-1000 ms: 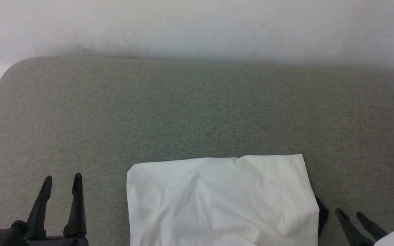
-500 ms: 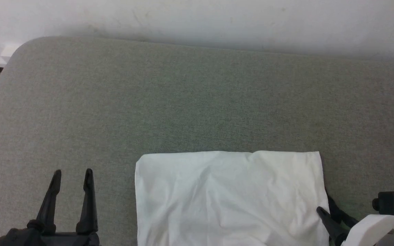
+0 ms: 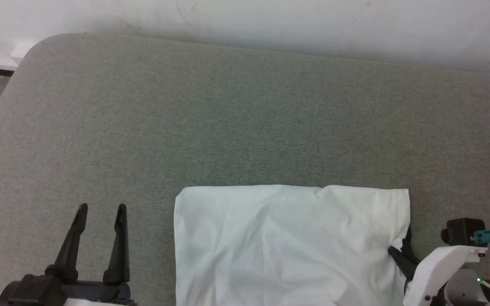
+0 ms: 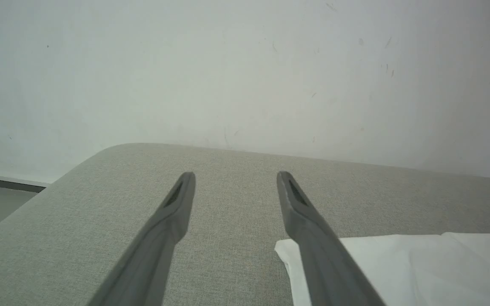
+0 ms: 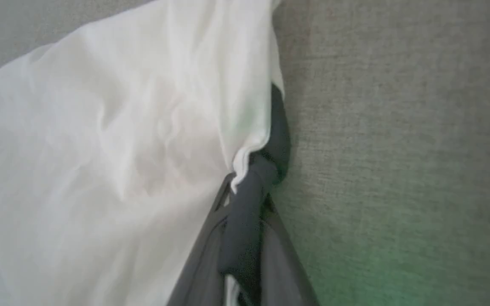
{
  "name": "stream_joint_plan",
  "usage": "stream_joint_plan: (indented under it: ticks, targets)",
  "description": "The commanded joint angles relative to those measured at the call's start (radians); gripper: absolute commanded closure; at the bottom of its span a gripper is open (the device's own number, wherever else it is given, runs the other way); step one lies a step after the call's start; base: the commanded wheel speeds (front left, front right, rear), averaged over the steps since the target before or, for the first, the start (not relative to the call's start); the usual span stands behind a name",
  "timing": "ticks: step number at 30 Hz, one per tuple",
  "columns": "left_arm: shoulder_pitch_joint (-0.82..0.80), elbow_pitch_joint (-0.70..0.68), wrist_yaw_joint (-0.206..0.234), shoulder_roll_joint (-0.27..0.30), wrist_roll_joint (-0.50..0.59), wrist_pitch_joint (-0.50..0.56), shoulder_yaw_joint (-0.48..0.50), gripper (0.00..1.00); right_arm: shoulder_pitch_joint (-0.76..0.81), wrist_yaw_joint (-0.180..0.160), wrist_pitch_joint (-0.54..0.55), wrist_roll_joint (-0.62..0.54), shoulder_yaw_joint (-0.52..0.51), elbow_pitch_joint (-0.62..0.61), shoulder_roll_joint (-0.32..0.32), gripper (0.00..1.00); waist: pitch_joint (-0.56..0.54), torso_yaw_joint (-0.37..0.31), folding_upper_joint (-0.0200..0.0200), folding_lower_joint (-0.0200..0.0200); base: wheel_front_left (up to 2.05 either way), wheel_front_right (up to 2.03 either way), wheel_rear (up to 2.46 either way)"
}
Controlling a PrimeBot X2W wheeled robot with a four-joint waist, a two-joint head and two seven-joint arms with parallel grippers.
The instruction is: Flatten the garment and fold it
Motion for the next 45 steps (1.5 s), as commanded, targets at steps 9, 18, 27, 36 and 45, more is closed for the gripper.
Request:
stream_joint_plan:
  ticks: [9,18,27,36,45]
  targets:
    - [-0.012,0.004,-0.011,-0.015,0.004,-0.005,0.008,0.00,-0.064,-0.002,-0.070,-0.049,-0.036,0.015,0.003,1.00,-0.033,-0.037,0.0000,0.0000,0.00,0.00,0.00]
    - [0.012,0.013,-0.014,-0.018,0.014,-0.005,0.009,0.00,-0.046,-0.002,-0.065,-0.107,-0.246,-0.035,-0.055,1.00,-0.061,-0.079,0.0000,0.0000,0.00,0.00,0.00]
    - [0.019,0.021,-0.009,-0.007,0.023,0.002,0.001,0.00,0.015,-0.002,-0.027,-0.095,-0.296,-0.105,-0.040,1.00,-0.081,-0.091,0.0000,0.0000,0.00,0.00,0.00]
    - [0.018,0.028,-0.012,-0.016,0.011,0.005,-0.018,0.00,0.030,-0.002,0.078,-0.007,-0.027,-0.243,0.002,1.00,-0.092,-0.089,0.0000,0.0000,0.00,0.00,0.00]
    - [0.015,0.048,-0.020,-0.023,0.000,0.006,-0.038,0.00,-0.004,-0.002,0.137,0.017,0.191,-0.270,0.010,1.00,-0.105,-0.056,0.0000,0.0000,0.00,0.00,0.00]
